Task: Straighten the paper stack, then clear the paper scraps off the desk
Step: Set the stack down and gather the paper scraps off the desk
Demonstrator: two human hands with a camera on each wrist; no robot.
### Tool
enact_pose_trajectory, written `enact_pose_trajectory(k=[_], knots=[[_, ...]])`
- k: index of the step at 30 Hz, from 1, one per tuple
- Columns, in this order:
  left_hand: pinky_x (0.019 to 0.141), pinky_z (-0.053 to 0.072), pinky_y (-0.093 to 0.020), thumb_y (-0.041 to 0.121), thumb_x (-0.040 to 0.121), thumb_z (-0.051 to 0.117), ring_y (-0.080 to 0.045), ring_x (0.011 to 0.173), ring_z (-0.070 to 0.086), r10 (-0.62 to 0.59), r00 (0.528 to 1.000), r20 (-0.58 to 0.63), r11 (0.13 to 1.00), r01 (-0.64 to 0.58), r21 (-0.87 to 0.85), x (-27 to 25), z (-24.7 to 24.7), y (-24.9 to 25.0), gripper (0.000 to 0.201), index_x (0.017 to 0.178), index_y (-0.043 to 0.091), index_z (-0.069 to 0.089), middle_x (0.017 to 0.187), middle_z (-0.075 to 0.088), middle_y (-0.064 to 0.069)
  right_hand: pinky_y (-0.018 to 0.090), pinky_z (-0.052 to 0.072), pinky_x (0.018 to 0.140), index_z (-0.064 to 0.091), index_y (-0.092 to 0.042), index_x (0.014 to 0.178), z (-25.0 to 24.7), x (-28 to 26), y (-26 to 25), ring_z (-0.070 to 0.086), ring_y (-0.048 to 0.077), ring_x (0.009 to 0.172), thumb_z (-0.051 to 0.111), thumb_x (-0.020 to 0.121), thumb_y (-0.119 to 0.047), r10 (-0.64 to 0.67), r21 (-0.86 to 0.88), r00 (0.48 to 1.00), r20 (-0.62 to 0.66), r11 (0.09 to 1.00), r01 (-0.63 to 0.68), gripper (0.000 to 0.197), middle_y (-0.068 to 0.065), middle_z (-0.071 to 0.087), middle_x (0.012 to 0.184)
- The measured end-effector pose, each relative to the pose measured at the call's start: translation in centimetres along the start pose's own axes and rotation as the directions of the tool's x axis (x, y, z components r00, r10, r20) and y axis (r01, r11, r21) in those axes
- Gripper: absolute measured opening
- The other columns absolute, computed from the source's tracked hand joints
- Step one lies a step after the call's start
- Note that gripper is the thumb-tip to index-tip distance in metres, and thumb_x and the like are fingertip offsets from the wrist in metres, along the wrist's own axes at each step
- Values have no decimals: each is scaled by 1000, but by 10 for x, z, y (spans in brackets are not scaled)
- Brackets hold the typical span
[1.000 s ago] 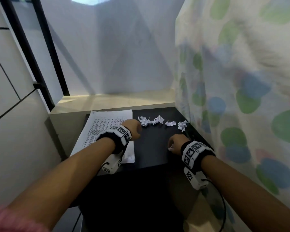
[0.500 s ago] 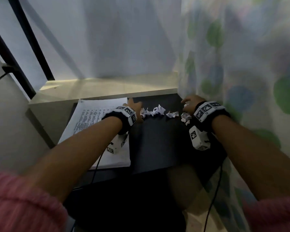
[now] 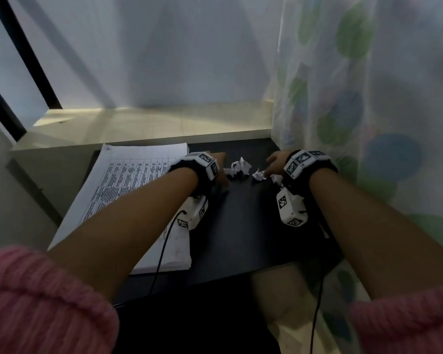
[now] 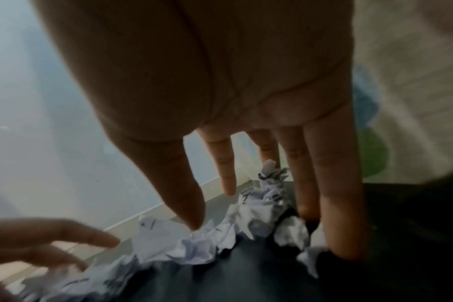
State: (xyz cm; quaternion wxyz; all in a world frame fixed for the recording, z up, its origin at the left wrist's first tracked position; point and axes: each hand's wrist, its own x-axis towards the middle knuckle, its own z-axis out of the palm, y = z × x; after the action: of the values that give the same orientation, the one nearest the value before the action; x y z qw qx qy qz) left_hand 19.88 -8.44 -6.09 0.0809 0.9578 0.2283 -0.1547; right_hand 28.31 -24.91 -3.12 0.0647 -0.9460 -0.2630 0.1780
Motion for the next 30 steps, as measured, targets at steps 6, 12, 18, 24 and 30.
enact_pose_trajectory(k=[6,12,18,24,30], knots=[[96,51,-39,37,74,72,-28,118,57,78,997,-19,995,-79,-53,1,-2,5,73,138,18,42,135,54,-8,33,43,103,50,-12,134,9,5,-39,51,26,126,69,82,-32,-162,50,986,30,986,160,60,9,51,140],[76,60,-41,37,68,69,-24,76,72,37,999,19,991,-35,-128,12,2,3,31,91,17,69,88,74,-7,31,49,92,63,-14,119,21,8,-62,62,27,111,60,88,-31,-266,-15,964,-6,964,266,36,9,65,124],[76,61,-43,31,77,70,-27,82,74,41,998,56,985,-31,-170,-4,6,-7,26,95,12,73,91,76,-12,23,46,72,70,-10,106,24,3,-53,63,21,88,76,75,-23,-182,45,983,32,983,180,34,9,67,99],[80,58,-41,22,83,63,-28,86,73,12,1000,-16,961,-16,-275,-38,-1,-14,26,99,3,72,96,75,-16,25,46,68,73,-13,81,19,-16,-29,58,18,74,72,77,-28,-116,247,987,-114,959,141,16,2,62,70],[73,60,-32,15,90,56,-22,63,66,-6,997,-81,904,-30,-427,-82,-22,-26,21,100,2,70,63,64,-4,32,54,63,63,-19,66,-10,-48,-16,59,21,65,73,75,-21,-79,342,979,-190,929,141,14,1,61,62]])
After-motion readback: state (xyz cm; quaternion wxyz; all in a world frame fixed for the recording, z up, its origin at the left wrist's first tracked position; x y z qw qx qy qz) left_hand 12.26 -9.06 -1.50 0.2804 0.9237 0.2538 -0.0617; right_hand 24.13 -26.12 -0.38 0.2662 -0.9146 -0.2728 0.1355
